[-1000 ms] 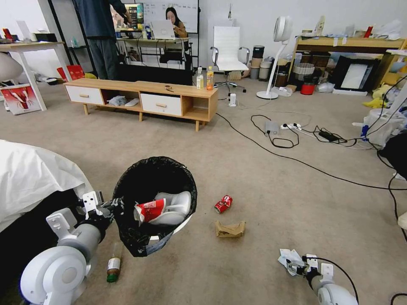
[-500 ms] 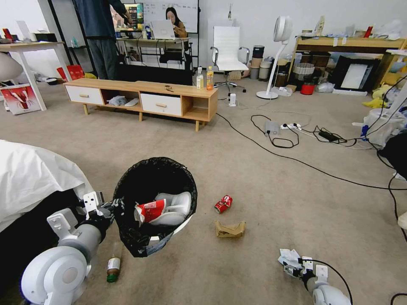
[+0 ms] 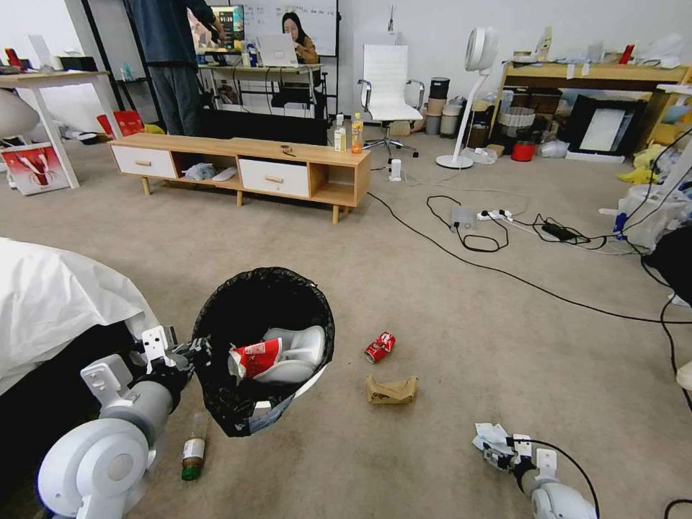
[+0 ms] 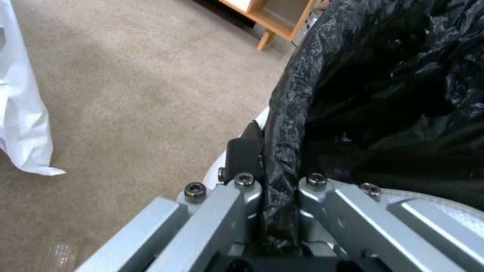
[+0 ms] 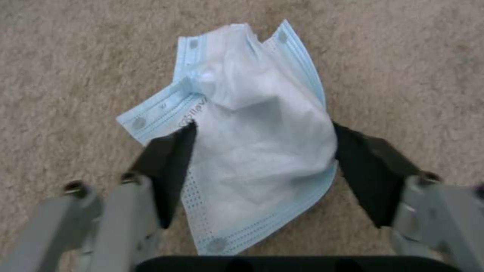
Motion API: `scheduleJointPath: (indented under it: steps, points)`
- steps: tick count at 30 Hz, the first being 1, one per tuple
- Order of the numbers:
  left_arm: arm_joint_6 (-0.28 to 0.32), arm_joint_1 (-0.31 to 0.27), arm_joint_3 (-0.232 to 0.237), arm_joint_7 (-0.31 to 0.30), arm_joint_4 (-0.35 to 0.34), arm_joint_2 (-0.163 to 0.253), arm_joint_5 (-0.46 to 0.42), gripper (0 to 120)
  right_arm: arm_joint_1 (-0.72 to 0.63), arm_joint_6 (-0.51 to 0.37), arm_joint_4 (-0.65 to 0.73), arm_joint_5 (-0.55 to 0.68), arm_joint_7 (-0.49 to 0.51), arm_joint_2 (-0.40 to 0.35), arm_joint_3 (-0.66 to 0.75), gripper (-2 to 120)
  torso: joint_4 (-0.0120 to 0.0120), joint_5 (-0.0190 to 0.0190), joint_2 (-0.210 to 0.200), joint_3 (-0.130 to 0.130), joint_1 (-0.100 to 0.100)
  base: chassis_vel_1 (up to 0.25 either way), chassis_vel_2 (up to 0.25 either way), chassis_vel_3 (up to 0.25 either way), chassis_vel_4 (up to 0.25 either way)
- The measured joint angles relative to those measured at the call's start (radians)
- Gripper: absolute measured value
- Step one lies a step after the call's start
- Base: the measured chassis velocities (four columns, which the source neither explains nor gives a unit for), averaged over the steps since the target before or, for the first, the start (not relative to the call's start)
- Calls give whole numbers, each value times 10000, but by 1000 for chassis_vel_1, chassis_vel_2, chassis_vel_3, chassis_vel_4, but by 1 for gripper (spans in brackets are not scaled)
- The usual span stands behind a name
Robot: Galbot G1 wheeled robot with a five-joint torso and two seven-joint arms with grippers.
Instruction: Pick up the trash bin and place the garbage on the floor into it.
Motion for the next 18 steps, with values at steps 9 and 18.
scheduleJointPath:
  steps: [9, 18]
  points:
    - [-22, -26, 52, 32, 21, -29, 130, 2, -22, 50, 80, 52, -52, -48, -4, 34, 0, 0, 0, 0, 0, 0, 0, 0, 0]
    - [-22, 13, 81, 42, -13, -18, 154, 2, -128, 151, 188, 62, -95, -101, 26, 0, 0, 1, 0, 0, 0, 0, 0, 0, 0]
